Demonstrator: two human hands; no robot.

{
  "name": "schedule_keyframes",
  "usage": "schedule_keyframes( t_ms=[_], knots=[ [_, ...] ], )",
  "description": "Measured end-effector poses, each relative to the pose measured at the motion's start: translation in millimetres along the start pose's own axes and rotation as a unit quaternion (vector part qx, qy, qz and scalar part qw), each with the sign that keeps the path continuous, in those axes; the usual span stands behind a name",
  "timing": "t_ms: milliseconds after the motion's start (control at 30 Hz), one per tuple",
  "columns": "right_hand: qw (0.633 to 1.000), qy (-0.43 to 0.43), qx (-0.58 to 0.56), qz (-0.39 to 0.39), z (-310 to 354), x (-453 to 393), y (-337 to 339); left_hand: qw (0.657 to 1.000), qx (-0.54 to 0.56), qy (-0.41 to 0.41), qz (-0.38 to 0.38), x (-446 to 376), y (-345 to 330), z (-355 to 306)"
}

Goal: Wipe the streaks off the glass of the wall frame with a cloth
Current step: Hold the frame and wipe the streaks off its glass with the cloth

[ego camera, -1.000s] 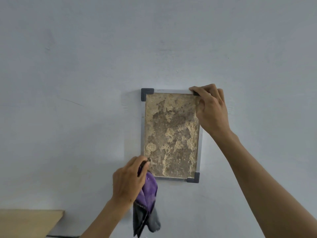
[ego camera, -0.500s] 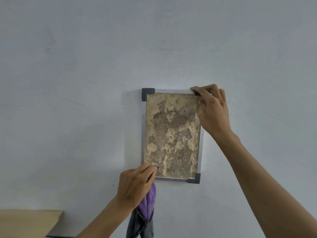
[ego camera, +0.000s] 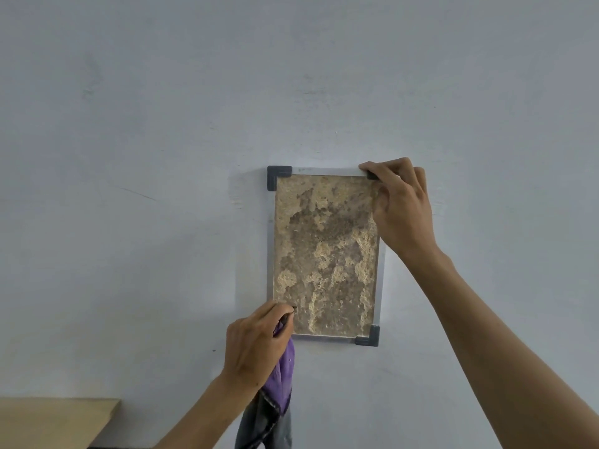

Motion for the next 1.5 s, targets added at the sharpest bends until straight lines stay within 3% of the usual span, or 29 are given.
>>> schedule_keyframes(
  t_ms=[167,400,600,967,1267,1400,1500],
  knots=[
    [1.000,0.003,-0.002,0.001,1.6,1.0,1.1,0.997,-0.027,-0.073,0.027,-3.3,3.0,9.2],
    [1.000,0.000,0.001,0.001,2.2,1.0,0.3,0.996,-0.032,-0.083,0.002,-6.2,10.4,24.0],
    [1.000,-0.005,0.002,-0.015,3.3,2.4,-2.9,0.989,-0.041,-0.140,0.039,-13.4,-2.0,9.6],
    [1.000,-0.003,0.004,-0.010,2.6,2.8,-0.8,0.994,-0.043,-0.103,0.020,-1.6,8.2,20.7],
    [1.000,-0.001,0.009,-0.005,3.0,3.0,-0.1,0.987,-0.047,-0.147,0.039,-13.2,-19.5,-10.2],
    [1.000,0.002,0.009,-0.009,1.5,3.3,-1.1,0.993,-0.043,-0.112,0.003,-15.7,1.0,0.0],
    [1.000,0.003,0.007,-0.014,0.6,3.8,-2.1,0.998,-0.016,-0.041,-0.052,-35.3,19.3,6.0]
  ],
)
Point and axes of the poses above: each hand's wrist, its own x-axis away from the middle knuckle, its own y-axis out of the back of the hand, z = x × y, the point moved 3 cm from there along -x, towards the middle knuckle, and after that the axes turned 2 degrees about -y, right-handed, at the moved point
